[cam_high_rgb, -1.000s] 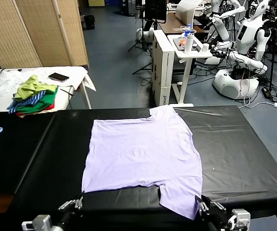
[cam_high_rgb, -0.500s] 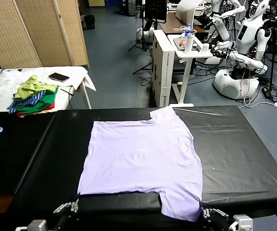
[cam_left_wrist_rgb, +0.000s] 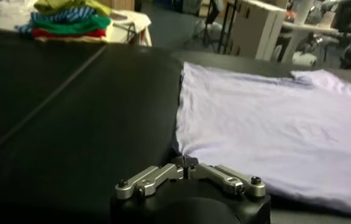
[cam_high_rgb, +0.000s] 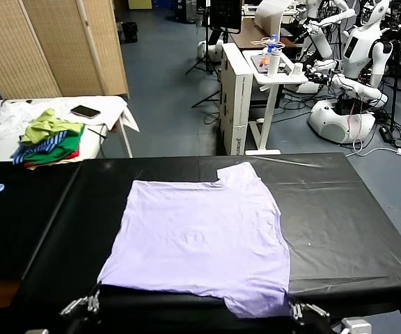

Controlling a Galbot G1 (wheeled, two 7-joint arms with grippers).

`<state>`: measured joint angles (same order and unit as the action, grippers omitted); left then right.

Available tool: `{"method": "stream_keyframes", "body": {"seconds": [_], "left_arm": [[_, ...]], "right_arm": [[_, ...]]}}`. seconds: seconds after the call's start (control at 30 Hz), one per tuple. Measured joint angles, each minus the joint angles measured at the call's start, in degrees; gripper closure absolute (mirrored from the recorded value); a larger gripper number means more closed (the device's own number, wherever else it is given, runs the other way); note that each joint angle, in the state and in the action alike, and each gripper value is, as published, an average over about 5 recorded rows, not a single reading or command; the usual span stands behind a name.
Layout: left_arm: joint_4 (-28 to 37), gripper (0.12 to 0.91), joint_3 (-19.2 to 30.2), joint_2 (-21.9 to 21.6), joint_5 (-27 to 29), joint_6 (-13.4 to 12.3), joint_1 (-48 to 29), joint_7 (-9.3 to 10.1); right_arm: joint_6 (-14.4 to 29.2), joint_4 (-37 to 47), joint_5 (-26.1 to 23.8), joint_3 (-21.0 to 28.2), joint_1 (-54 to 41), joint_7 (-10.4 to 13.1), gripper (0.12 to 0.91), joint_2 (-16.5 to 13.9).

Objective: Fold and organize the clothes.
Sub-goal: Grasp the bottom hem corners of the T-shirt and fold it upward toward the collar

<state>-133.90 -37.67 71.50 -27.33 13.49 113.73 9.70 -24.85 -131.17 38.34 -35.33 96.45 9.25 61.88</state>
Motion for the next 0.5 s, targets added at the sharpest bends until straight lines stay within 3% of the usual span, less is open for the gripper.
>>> {"method": "stream_keyframes", "body": {"seconds": [0.5], "left_arm": [[9.51, 0.886, 4.7, -1.49, 5.91, -3.0, -15.47, -1.29]], "right_arm": [[0.32, 13.93, -1.68, 7.81, -16.73, 0.84, 0.886, -0.65]]}}
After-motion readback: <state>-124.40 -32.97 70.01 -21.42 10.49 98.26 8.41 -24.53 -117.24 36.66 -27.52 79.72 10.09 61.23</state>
